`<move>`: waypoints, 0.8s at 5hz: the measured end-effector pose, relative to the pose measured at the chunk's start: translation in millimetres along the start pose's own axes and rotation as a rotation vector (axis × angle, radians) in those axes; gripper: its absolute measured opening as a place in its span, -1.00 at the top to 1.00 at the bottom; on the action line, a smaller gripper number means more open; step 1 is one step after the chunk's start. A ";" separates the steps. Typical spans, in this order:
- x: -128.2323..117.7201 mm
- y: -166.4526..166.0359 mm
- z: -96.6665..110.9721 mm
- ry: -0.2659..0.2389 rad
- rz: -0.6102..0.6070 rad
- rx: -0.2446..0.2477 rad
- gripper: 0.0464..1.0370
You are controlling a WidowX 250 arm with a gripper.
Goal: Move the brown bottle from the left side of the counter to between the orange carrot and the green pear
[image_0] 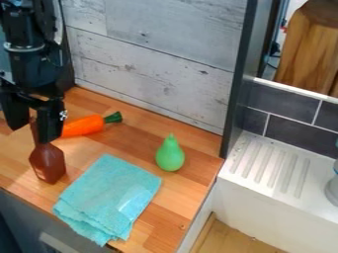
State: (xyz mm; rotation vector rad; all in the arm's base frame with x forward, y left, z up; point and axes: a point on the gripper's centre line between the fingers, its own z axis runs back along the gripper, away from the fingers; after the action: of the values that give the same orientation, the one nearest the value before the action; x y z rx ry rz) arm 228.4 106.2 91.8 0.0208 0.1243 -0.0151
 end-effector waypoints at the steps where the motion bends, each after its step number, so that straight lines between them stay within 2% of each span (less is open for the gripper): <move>1: 5.1 0.7 -2.6 -0.007 -0.019 -0.005 -0.82; 3: 10.5 4.6 -4.8 -0.028 -0.022 -0.020 0.18; 4: 4.3 6.7 -2.2 -0.007 -0.006 -0.021 0.43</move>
State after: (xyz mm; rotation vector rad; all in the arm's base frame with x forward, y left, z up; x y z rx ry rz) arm 232.5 112.8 89.2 -0.0003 0.1175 -0.0196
